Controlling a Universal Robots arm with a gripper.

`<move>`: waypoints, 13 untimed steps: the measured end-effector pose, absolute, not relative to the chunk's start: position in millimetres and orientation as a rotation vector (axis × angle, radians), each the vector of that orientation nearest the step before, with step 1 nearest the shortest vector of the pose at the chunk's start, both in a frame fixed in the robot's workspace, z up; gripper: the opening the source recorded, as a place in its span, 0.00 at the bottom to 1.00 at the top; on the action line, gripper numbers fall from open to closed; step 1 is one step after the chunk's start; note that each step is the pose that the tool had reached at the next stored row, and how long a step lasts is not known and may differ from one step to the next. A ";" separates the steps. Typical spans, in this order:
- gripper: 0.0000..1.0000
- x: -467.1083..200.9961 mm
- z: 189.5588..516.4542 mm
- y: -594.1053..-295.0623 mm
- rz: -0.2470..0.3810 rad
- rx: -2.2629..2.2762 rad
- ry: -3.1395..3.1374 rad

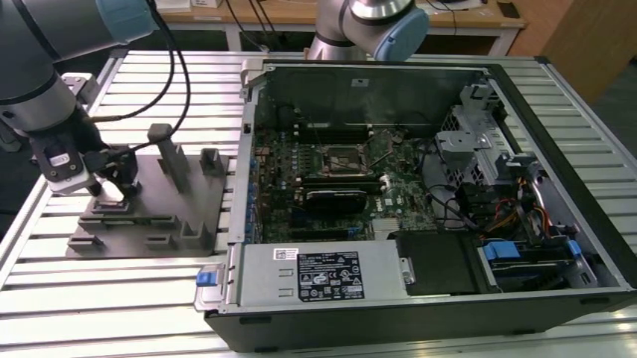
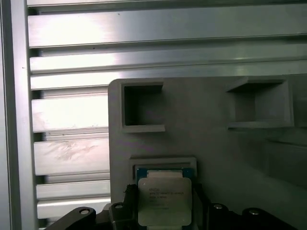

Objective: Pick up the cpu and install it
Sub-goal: 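Pick up the cpu and move it towards the insertion slot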

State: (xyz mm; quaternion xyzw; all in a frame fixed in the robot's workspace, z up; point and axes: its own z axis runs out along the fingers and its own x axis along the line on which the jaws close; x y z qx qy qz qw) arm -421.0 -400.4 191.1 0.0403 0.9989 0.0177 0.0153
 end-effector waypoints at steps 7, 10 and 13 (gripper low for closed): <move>0.54 -421.0 207.6 -400.4 0.056 0.125 3.108; 0.54 -421.0 216.8 -400.4 0.056 0.125 3.108; 0.54 -421.0 223.6 -400.4 0.056 0.125 3.108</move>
